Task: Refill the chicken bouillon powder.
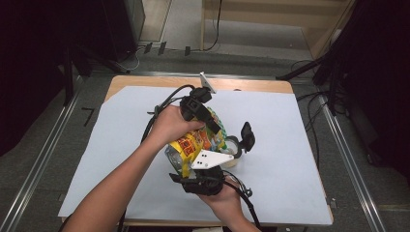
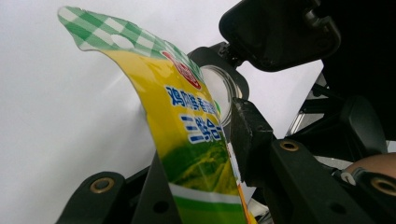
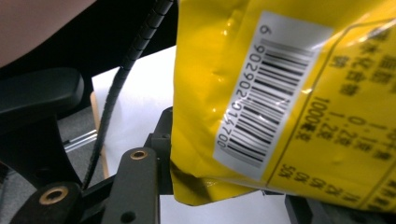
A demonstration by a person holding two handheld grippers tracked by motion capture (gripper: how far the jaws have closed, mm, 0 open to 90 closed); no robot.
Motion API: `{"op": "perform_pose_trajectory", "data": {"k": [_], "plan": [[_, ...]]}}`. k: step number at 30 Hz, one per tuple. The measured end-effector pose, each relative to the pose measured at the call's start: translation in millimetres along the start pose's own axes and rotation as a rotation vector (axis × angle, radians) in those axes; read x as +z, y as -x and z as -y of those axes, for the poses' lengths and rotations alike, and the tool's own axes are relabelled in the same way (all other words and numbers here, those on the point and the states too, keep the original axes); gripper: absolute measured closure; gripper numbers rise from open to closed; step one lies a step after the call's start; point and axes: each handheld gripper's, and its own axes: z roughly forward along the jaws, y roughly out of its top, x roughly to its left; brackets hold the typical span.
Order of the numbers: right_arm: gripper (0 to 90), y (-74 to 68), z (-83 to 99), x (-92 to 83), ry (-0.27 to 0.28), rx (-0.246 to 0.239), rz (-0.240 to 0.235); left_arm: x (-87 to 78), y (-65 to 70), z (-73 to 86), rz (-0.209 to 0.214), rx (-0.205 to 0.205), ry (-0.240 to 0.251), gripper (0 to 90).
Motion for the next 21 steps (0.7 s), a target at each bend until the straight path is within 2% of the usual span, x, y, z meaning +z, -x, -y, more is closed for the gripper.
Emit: {"op": "perform_pose_trajectory", "data": {"k": [6,9,13,18,21], "plan": [[60.2,-0.8,-0.8,-1.9,0.003,0.026,-0.016,2.5,-4.1,-0.4,0.029,-0.013,-0.009,76.8],[60.5,0.8,-0.2,-0.9,-0.001,0.018,-0.007,2.8,-3.7,-0.9,0.029,-0.017,-0.002,76.8],[61.3,1.9,1.0,-0.1,-0.003,0.040,-0.021,4.9,-4.1,-1.4,0.028,-0.020,-0.012,76.6],[62.7,5.4,2.2,-1.8,0.006,0.046,-0.029,0.5,-5.2,-1.4,0.046,-0.033,0.002,75.5],[62.8,5.9,2.2,-2.8,0.012,0.050,-0.028,-2.1,-5.6,-0.9,0.040,-0.032,-0.004,75.7]]}}
